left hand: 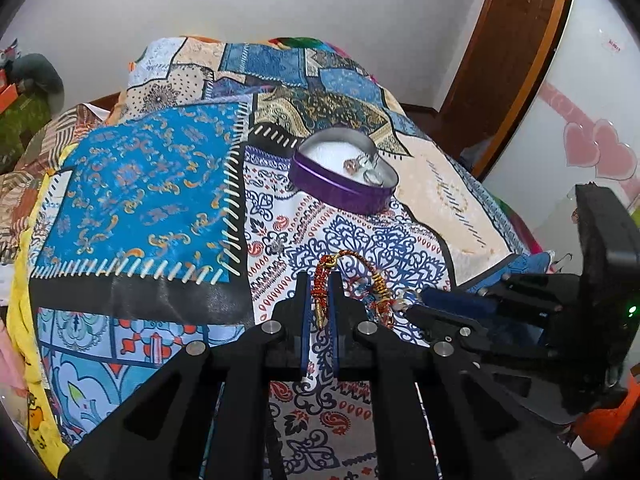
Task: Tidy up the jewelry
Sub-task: 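Lift the bracelet and gold ring and carry both toward the purple tin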
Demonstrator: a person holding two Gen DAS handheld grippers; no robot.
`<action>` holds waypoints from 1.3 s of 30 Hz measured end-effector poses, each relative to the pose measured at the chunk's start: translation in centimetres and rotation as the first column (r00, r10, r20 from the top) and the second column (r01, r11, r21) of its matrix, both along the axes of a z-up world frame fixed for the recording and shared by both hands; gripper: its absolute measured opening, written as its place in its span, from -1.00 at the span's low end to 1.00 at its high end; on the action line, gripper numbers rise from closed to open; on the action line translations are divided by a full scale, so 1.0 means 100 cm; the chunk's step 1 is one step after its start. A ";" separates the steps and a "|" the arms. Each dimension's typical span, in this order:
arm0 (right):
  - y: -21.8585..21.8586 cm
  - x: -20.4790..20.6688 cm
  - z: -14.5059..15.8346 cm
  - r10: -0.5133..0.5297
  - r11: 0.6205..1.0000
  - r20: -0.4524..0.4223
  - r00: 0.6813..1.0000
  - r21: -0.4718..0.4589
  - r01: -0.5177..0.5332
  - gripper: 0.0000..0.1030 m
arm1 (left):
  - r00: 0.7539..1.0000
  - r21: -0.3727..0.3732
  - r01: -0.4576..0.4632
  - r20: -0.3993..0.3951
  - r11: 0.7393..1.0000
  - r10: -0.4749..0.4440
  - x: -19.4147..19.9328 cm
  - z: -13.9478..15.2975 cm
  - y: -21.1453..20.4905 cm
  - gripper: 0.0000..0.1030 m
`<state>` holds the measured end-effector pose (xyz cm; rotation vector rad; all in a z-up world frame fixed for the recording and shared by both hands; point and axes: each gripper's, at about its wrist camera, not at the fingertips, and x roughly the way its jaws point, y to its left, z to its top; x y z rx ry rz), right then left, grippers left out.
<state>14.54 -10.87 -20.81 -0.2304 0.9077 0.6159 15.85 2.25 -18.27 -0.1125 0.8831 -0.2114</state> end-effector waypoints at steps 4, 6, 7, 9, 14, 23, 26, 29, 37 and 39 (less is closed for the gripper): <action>0.001 0.000 0.000 0.004 1.000 0.005 1.000 0.001 -0.004 -0.83 | 1.000 0.011 -0.011 0.021 1.000 0.010 -0.001 0.006 0.002 -0.87; 0.001 0.000 0.001 0.004 1.000 0.003 1.000 0.000 -0.004 -0.83 | 0.999 0.014 -0.019 0.034 1.000 0.018 -0.002 0.009 0.003 -0.87; 0.001 -0.001 0.002 0.006 1.000 -0.004 1.000 -0.001 -0.006 -0.83 | 0.999 0.018 -0.024 0.042 1.000 0.023 -0.003 0.011 0.004 -0.87; 0.001 0.000 0.003 0.008 1.000 -0.029 1.000 -0.003 -0.009 -0.82 | 0.998 0.021 -0.030 0.056 0.999 0.028 -0.005 0.015 0.007 -0.87; 0.002 0.003 0.006 -0.006 1.000 -0.035 0.999 -0.005 0.006 -0.23 | 0.997 0.023 -0.026 0.068 0.999 0.025 -0.008 0.019 0.009 -0.87; 0.012 0.012 0.001 0.005 1.000 -0.011 1.000 -0.029 -0.005 -0.36 | 0.997 0.038 -0.014 0.073 0.999 0.012 -0.013 0.019 0.005 -0.87; 0.015 0.012 -0.001 0.019 0.999 -0.005 1.000 -0.032 -0.019 -0.54 | 0.997 0.037 -0.013 0.075 0.999 0.010 -0.014 0.020 0.004 -0.87; 0.014 0.010 0.000 0.022 0.999 0.002 1.000 -0.028 -0.022 -0.54 | 0.997 0.036 -0.012 0.078 0.999 0.009 -0.013 0.022 0.004 -0.87; 0.005 0.009 0.013 -0.010 1.000 0.029 1.000 -0.007 0.010 -0.54 | 0.995 0.036 -0.014 0.100 0.999 0.011 -0.011 0.030 0.004 -0.87; 0.002 0.010 0.019 -0.023 1.000 0.042 0.999 0.003 0.023 -0.54 | 0.994 0.037 -0.016 0.111 0.999 0.012 -0.008 0.034 0.004 -0.87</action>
